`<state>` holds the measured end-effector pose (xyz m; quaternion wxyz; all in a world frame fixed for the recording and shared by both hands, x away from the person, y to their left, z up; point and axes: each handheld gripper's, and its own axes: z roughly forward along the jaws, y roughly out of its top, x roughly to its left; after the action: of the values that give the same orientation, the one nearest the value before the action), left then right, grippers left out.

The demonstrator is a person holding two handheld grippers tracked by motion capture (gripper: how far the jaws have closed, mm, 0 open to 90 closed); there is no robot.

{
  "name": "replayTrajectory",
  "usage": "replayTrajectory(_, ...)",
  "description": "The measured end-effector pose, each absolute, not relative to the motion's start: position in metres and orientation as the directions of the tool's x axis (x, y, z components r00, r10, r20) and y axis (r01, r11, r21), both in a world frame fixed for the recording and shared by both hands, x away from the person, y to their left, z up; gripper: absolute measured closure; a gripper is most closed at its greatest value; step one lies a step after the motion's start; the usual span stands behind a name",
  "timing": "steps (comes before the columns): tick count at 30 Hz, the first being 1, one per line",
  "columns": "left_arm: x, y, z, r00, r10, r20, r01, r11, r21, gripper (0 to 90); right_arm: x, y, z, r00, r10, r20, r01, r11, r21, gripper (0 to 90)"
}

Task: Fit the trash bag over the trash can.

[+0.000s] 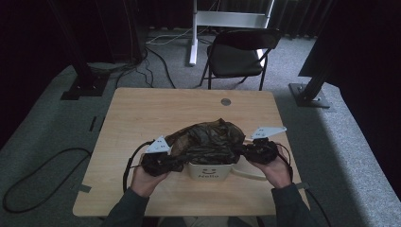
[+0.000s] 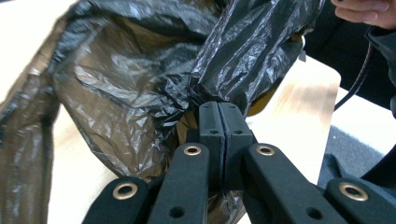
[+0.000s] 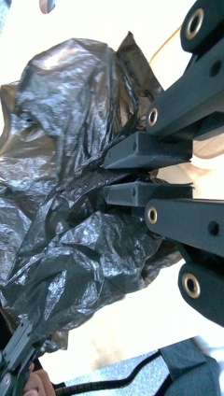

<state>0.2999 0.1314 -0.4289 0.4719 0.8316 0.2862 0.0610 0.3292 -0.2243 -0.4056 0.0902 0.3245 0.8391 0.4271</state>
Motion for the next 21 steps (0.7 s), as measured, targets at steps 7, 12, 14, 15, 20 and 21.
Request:
replayTrajectory(7, 0.294, 0.131, -0.439, 0.832, 0.517, -0.202, 0.437, -0.386, 0.812, 89.1, 0.322, -0.234, -0.412, -0.769, 0.62, 0.156, 0.48, 0.399, 0.781, 83.2)
replayTrajectory(12, 0.291, 0.129, -0.444, 0.837, 0.507, -0.208, 0.439, -0.395, 0.807, 89.1, 0.318, -0.237, -0.419, -0.771, 0.613, 0.169, 0.491, 0.404, 0.772, 85.9)
replayTrajectory(14, 0.289, 0.128, -0.447, 0.838, 0.502, -0.213, 0.443, -0.399, 0.803, 89.0, 0.316, -0.238, -0.422, -0.773, 0.611, 0.174, 0.495, 0.408, 0.768, 86.4)
replayTrajectory(15, 0.289, 0.127, -0.448, 0.839, 0.501, -0.215, 0.444, -0.401, 0.801, 89.1, 0.315, -0.238, -0.424, -0.773, 0.61, 0.176, 0.497, 0.409, 0.766, 86.7)
replayTrajectory(20, 0.286, 0.125, -0.456, 0.843, 0.484, -0.235, 0.452, -0.401, 0.797, 89.0, 0.309, -0.243, -0.429, -0.776, 0.601, 0.19, 0.499, 0.401, 0.768, 86.7)
replayTrajectory(21, 0.286, 0.124, -0.457, 0.842, 0.484, -0.238, 0.455, -0.401, 0.795, 89.1, 0.308, -0.244, -0.431, -0.776, 0.6, 0.197, 0.505, 0.402, 0.764, 86.7)
